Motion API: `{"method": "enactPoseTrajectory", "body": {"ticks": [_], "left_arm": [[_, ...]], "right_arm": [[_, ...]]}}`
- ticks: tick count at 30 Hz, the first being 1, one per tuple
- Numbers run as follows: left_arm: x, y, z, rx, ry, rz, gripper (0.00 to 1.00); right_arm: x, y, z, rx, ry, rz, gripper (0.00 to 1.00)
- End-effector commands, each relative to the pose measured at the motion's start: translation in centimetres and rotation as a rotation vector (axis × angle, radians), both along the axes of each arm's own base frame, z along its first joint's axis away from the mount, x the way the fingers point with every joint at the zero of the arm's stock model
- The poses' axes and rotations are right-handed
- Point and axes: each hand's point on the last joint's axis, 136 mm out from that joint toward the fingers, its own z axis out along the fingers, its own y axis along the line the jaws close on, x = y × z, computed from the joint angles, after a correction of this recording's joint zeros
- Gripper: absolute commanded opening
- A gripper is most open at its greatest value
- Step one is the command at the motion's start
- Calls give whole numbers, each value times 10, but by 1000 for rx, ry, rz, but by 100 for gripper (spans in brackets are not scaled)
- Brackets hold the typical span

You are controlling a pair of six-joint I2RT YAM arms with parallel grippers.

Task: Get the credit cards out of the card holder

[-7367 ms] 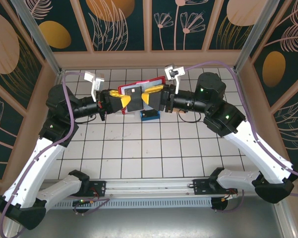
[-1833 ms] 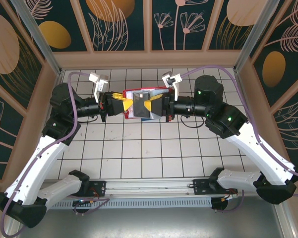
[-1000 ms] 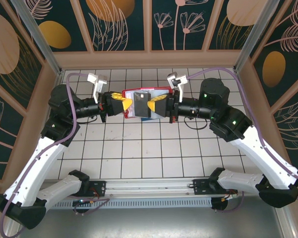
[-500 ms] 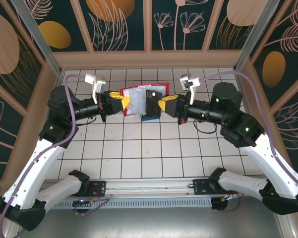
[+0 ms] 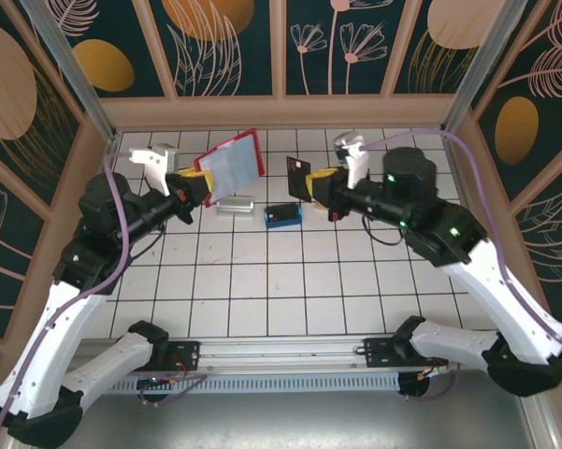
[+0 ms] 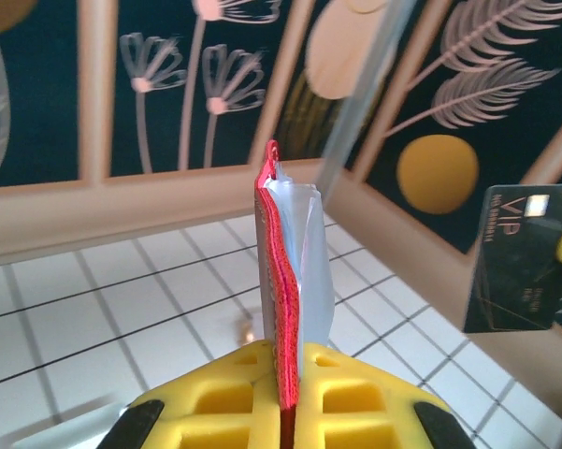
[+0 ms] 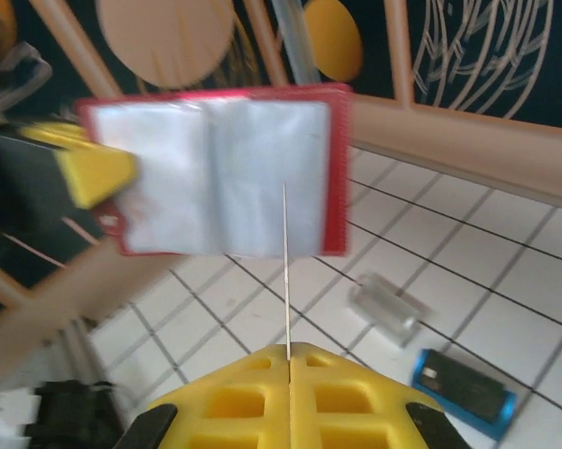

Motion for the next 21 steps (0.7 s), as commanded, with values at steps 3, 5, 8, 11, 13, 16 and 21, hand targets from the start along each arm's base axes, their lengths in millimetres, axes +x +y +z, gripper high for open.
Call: {"method": "enactPoseTrajectory", "body": {"ticks": [3, 5, 8, 11, 13, 16, 21], "left_arm": [[-1, 23, -18, 63, 45, 116, 0], [-4, 24, -21, 59, 46, 115, 0], [-8, 25, -21, 52, 41, 112, 0], [-10, 26, -21, 51, 38, 112, 0], [-10, 26, -22, 47, 38, 115, 0], [-10, 25, -25, 37, 46, 112, 0], [-11, 26, -27, 28, 48, 118, 0]], "right_arm": [[43, 2, -57, -352, -83, 79, 0], [60, 3, -83, -468, -69, 112, 0], [78, 5, -123, -627, -46, 200, 0], [89, 5, -168, -786, -17, 324, 0], [91, 7, -190, -853, 6, 410, 0], [95, 14, -218, -933, 27, 508, 0], [112, 25, -256, -1084, 21, 579, 0]]}}
